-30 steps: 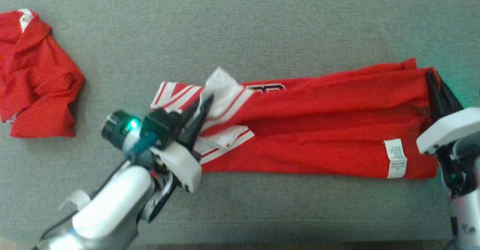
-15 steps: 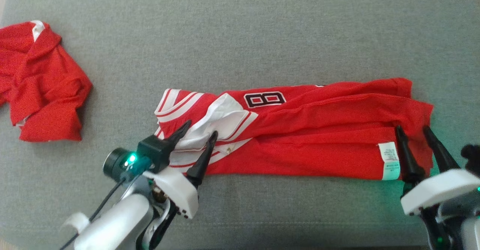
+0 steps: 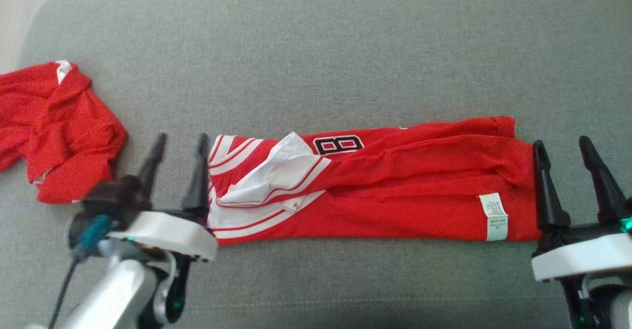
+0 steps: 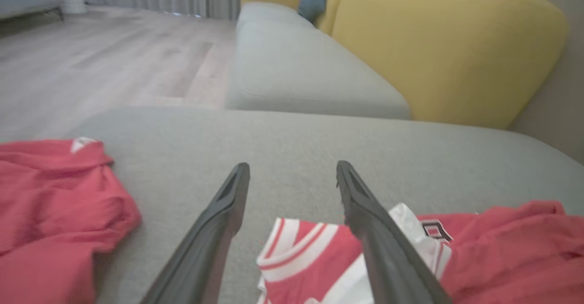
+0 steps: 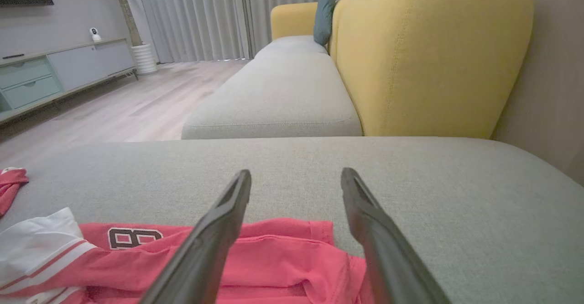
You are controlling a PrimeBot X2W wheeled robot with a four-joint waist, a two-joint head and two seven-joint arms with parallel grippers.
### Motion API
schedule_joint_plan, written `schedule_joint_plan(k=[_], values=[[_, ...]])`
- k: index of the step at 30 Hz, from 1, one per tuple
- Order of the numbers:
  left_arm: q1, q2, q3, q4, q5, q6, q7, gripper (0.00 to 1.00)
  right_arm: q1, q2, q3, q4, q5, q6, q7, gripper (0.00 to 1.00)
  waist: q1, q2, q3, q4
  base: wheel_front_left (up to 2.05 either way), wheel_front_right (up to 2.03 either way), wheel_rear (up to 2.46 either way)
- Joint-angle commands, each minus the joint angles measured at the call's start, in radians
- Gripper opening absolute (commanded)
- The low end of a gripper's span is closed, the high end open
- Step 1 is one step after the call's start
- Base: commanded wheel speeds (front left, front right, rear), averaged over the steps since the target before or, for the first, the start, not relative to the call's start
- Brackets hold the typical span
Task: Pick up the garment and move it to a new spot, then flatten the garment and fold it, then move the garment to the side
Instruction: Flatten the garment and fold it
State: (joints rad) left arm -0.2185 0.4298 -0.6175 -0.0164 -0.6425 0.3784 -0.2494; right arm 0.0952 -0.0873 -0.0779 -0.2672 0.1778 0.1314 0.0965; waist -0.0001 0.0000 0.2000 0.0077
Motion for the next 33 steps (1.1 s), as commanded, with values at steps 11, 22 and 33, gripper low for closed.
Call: schedule_joint_plan(k=[11,22,33], values=[[0.071,0.028,0.185,-0.077,0.107,-0.004,-0.012,1.0,-0.009,-0.001,0.036,-0.028,-0.01,-0.001,-0.01,1.0,0.0001,0.0,-0.033,0.0,0.0,0.0,0.0],[0.077,0.013,0.216,-0.075,0.136,-0.031,-0.012,1.0,-0.023,0.01,0.039,-0.007,0.005,-0.001,-0.004,1.0,0.0001,0.0,-0.01,0.002,0.0,0.0,0.0],[0.011,-0.013,0.207,-0.086,0.172,-0.076,-0.012,1.0,-0.096,-0.042,-0.064,0.19,0.04,-0.001,0.016,1.0,0.0001,0.0,0.082,0.025,0.0,0.0,0.0]])
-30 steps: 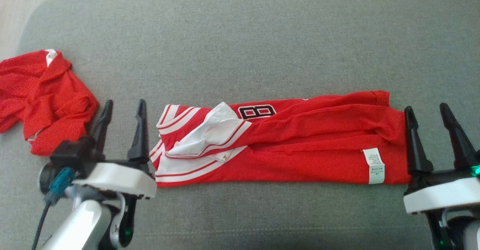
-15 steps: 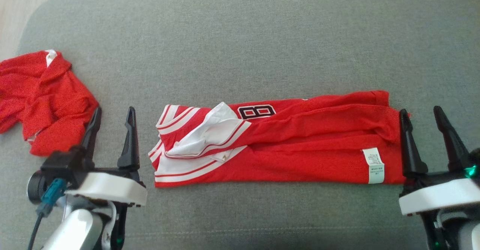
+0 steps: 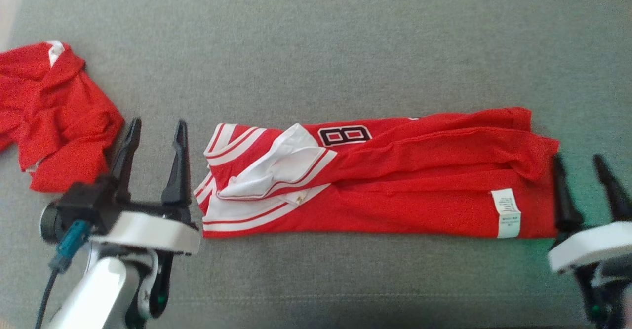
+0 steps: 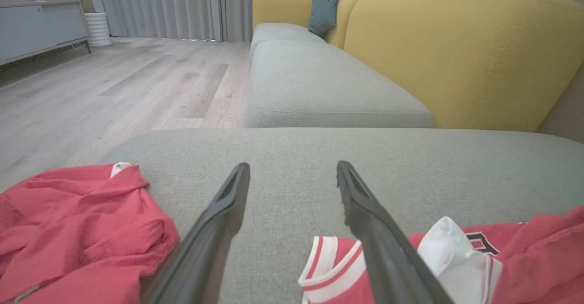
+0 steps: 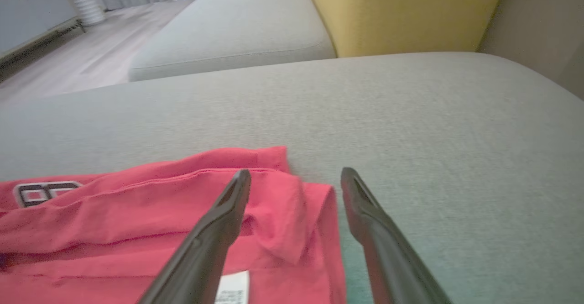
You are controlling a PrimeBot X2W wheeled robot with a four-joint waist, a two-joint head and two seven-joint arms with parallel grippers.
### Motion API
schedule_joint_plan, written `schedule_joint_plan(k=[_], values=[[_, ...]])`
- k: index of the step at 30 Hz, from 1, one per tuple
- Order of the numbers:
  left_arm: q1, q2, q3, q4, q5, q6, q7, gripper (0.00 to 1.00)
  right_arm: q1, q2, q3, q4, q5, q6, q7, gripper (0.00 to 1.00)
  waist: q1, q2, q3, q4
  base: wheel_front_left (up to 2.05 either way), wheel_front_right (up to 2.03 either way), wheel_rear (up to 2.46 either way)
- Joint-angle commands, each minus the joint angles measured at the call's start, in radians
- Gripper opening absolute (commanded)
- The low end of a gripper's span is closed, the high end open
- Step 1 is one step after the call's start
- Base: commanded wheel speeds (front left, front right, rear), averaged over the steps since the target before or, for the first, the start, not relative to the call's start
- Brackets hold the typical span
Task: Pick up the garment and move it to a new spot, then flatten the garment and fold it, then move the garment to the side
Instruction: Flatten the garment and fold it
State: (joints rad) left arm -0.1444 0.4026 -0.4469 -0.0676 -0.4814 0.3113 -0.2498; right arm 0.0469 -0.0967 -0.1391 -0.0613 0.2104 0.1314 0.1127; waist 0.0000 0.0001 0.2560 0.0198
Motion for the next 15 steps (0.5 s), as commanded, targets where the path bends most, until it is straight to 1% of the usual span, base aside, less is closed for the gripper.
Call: schedule_joint_plan(k=[1,3,4,7,15], values=[[-0.072,0.01,0.035,-0.034,0.014,-0.015,-0.012,1.0,-0.058,-0.038,-0.017,0.005,0.011,-0.001,0.003,1.0,0.0,-0.0001,0.036,0.015,0.0,0.0,0.0],[-0.084,0.002,0.034,-0.03,0.02,-0.022,-0.012,1.0,-0.08,-0.046,-0.032,0.042,0.018,-0.001,0.011,1.0,0.0,-0.0001,0.053,0.019,0.0,0.0,0.0],[-0.084,0.002,0.034,-0.03,0.02,-0.022,-0.012,1.0,-0.08,-0.046,-0.032,0.042,0.018,-0.001,0.011,1.0,0.0,-0.0001,0.053,0.019,0.0,0.0,0.0],[-0.097,-0.004,0.039,-0.021,0.028,-0.032,-0.012,1.0,-0.11,-0.045,-0.033,0.091,0.031,-0.001,0.045,1.0,0.0,-0.0001,0.077,0.022,0.0,0.0,0.0],[-0.116,-0.021,0.057,-0.003,0.052,-0.053,-0.012,1.0,-0.13,-0.013,-0.044,0.169,0.063,-0.001,0.181,1.0,0.0,-0.0001,0.107,0.032,0.0,0.0,0.0]])
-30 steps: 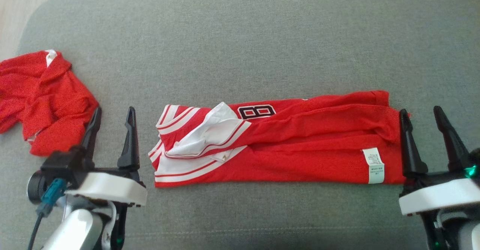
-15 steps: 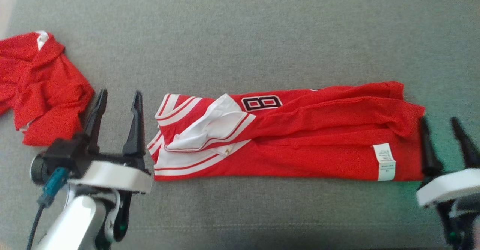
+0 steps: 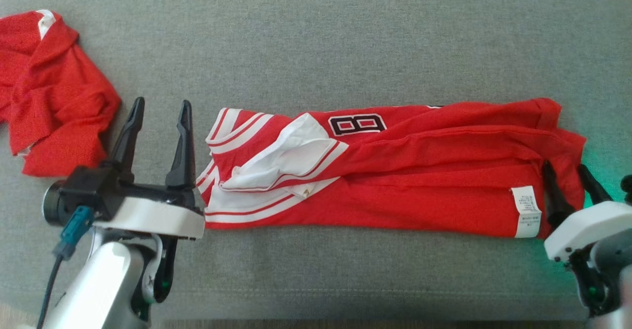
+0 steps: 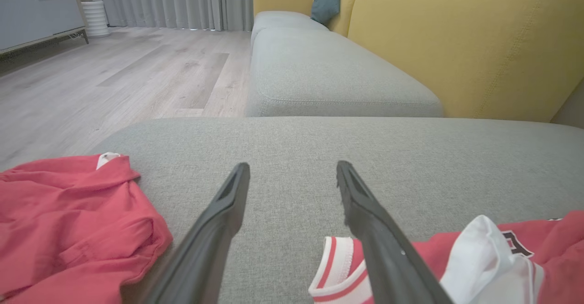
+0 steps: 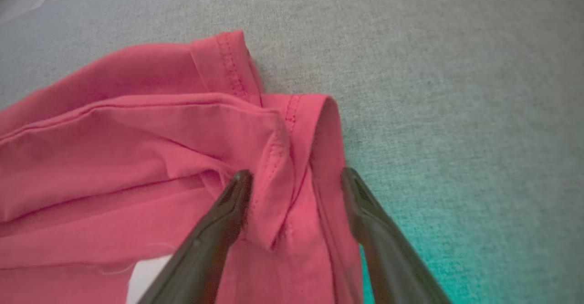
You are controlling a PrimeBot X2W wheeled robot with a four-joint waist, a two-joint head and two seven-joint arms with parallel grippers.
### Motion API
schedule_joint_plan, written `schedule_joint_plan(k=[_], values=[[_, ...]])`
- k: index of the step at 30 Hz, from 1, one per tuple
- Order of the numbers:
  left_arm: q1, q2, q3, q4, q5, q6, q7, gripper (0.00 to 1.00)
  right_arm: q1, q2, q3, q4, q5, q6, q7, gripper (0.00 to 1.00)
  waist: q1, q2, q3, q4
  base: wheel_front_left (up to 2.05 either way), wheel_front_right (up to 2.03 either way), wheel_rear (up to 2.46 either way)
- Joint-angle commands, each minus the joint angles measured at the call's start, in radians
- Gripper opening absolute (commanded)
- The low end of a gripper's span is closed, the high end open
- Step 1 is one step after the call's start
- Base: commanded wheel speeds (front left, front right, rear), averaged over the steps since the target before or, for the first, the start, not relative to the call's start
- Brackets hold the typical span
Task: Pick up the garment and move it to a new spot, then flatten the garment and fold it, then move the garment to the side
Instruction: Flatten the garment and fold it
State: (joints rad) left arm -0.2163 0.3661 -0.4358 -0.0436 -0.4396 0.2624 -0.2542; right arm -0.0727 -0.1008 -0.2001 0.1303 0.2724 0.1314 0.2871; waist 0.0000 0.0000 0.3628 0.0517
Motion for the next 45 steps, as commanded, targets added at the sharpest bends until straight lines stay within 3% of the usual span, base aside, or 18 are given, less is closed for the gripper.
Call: schedule_joint_plan(k=[1,4,5,7,14,25,30,37,45], values=[[-0.044,0.014,0.049,-0.025,0.013,-0.006,-0.008,1.0,-0.009,-0.005,0.014,-0.021,0.008,-0.001,0.024,1.0,0.0,0.0,0.001,0.0,0.0,0.0,0.0],[-0.045,0.007,0.056,-0.023,0.021,-0.012,-0.008,1.0,-0.002,0.011,0.008,-0.028,0.025,-0.001,0.074,1.0,0.0,0.0,0.001,-0.001,0.0,0.0,0.0],[-0.044,0.004,0.058,-0.022,0.023,-0.015,-0.008,1.0,0.002,0.015,0.01,-0.035,0.031,-0.001,0.092,0.95,0.0,0.0,0.001,-0.002,0.0,0.0,0.0],[-0.045,0.0,0.063,-0.021,0.027,-0.02,-0.008,1.0,0.007,0.023,0.015,-0.056,0.043,-0.001,0.119,0.0,0.0,0.0,0.002,-0.004,0.0,0.0,0.0],[-0.043,-0.024,0.077,-0.012,0.045,-0.043,-0.008,1.0,0.002,0.008,0.005,-0.152,0.043,-0.001,0.112,0.0,0.0,0.0,-0.009,-0.012,0.0,0.0,0.0],[-0.019,-0.045,0.087,0.0,0.067,-0.063,-0.008,1.0,0.079,-0.063,-0.172,-0.211,0.076,-0.001,0.134,0.0,0.0,0.0,-0.057,-0.028,0.0,0.0,0.0],[0.0,-0.056,0.089,0.01,0.075,-0.068,-0.008,1.0,0.071,-0.091,-0.048,-0.315,0.064,-0.001,0.136,0.0,0.0,0.0,-0.093,-0.042,0.0,0.0,0.0],[0.012,-0.067,0.09,0.016,0.073,-0.075,-0.008,1.0,0.015,-0.027,0.175,-0.457,0.037,-0.001,0.2,0.0,0.0,0.0,-0.123,-0.051,0.0,0.0,0.0],[0.008,-0.079,0.091,0.038,0.074,-0.084,-0.008,1.0,-0.076,0.049,0.463,-0.308,0.144,-0.001,0.138,0.0,0.0,0.0,-0.134,-0.033,0.0,0.0,0.0]])
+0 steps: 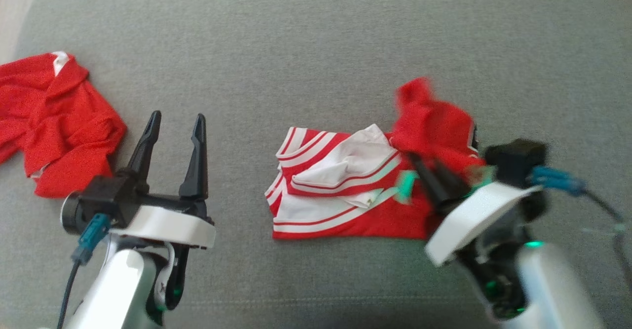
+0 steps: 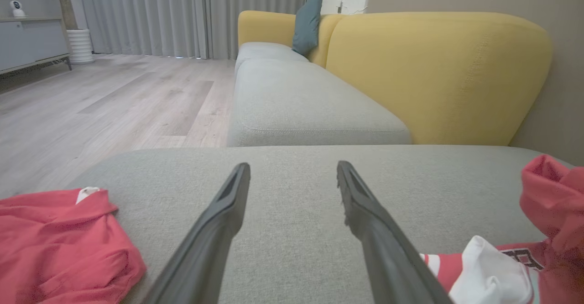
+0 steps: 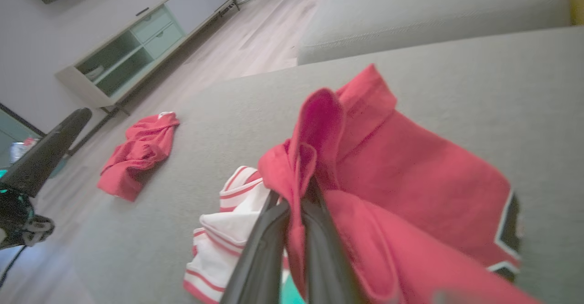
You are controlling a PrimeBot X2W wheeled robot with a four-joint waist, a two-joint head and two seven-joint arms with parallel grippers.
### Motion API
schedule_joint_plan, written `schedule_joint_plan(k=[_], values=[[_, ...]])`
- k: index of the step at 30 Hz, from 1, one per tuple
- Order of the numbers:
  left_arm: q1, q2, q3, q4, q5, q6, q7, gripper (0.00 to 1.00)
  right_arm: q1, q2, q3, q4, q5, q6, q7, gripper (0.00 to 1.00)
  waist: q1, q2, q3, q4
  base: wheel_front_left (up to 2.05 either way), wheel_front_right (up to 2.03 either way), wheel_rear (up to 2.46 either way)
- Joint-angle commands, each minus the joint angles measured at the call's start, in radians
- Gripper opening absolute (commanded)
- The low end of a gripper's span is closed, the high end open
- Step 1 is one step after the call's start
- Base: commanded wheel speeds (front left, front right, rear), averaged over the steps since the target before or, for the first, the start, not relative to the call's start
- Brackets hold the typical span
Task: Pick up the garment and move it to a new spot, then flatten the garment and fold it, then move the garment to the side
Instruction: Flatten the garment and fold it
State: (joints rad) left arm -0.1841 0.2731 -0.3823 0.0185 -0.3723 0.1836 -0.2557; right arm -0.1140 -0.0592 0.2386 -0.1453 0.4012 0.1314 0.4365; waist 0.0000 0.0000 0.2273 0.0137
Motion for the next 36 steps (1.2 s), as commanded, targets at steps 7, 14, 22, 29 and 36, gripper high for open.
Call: schedule_joint_plan(k=[7,14,22,29,36], values=[[-0.037,0.005,0.025,-0.003,0.012,-0.016,-0.006,1.0,-0.125,0.009,0.248,0.169,0.208,-0.001,-0.186,0.0,0.0,0.0,0.013,0.045,0.0,0.0,0.0],[-0.044,0.002,0.029,0.007,0.015,-0.022,-0.006,1.0,-0.204,0.009,0.361,0.33,0.264,-0.001,-0.278,0.0,0.0,0.0,0.025,0.065,0.0,0.0,0.0],[-0.039,-0.004,0.031,0.01,0.021,-0.023,-0.006,1.0,-0.264,0.009,0.454,0.375,0.222,-0.001,-0.388,1.0,0.0,0.0,0.024,0.061,0.0,0.0,0.0],[-0.037,-0.001,0.037,0.012,0.022,-0.026,-0.006,1.0,-0.287,0.009,0.377,0.295,0.099,-0.001,-0.532,1.0,0.0,0.0,0.02,0.049,0.0,0.0,0.0],[-0.029,0.001,0.042,0.006,0.029,-0.019,-0.006,1.0,-0.229,0.002,0.117,0.232,-0.062,-0.001,-0.534,1.0,0.0,0.0,0.013,0.037,0.0,0.0,0.0]])
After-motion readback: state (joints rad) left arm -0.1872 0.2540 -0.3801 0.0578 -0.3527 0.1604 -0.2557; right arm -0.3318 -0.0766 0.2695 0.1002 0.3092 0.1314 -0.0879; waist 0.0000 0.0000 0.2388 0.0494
